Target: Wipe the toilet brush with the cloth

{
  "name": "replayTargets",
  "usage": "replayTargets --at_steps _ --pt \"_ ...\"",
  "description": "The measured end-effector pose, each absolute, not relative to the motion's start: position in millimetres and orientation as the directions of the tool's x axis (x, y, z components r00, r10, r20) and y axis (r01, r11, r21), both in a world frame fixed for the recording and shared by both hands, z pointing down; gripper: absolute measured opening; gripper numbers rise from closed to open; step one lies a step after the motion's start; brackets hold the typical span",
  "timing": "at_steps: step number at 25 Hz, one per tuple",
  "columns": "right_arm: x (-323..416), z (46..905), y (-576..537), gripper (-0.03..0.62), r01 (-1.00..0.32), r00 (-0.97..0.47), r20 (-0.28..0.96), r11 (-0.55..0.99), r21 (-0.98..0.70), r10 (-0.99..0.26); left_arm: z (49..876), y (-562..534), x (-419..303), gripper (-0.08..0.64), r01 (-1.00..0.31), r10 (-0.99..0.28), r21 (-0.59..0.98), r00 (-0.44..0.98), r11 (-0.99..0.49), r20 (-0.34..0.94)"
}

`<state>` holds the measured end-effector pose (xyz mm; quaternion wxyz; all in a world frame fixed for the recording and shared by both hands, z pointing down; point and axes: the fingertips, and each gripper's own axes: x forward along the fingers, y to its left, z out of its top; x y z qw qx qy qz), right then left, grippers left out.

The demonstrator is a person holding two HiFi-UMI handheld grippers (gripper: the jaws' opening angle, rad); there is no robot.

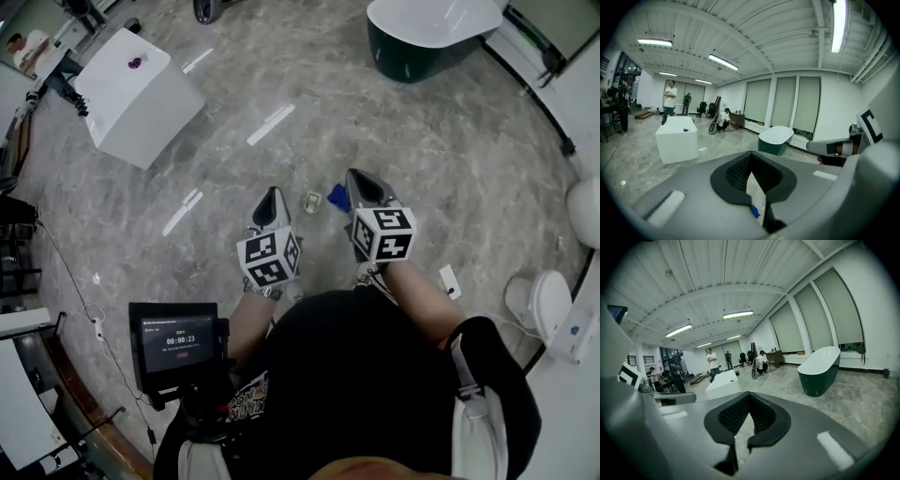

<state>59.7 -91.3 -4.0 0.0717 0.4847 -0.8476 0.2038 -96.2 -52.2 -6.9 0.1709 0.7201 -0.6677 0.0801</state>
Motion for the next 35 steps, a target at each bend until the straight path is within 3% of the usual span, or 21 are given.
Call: replayTargets --at_steps 5,10,16,35 --pt "52.2 -42.9 -69.1 0.003 -0.860 -0.500 0.280 0.431 -0.274 -0.819 -37.5 -40.4 -99.8 0.012 -0.989 -0.938 0.114 0.128 -0.096 0.323" --pt "50.7 -21.3 -49.6 0.003 -0.861 -0.491 0.293 0.407 -0.304 -0.821 -19.4 -22.5 -88.9 0.011 -0.985 -0.929 0.103 0.165 -0.139 0.331" --pt "37.6 -15.8 -42.8 0.003 -0.855 -0.517 0.291 0.471 -0.216 -0.805 -8.9 -24.3 -86.4 0.011 -0.984 -0.925 0.128 0.164 -0.127 0.343" --pt "43.0 -14.1 -36.9 0.002 -0.847 -0.531 0.306 0.482 -0.224 -0.790 -8.0 -20.4 -85.0 0.011 -0.984 -0.930 0.129 0.157 -0.121 0.332"
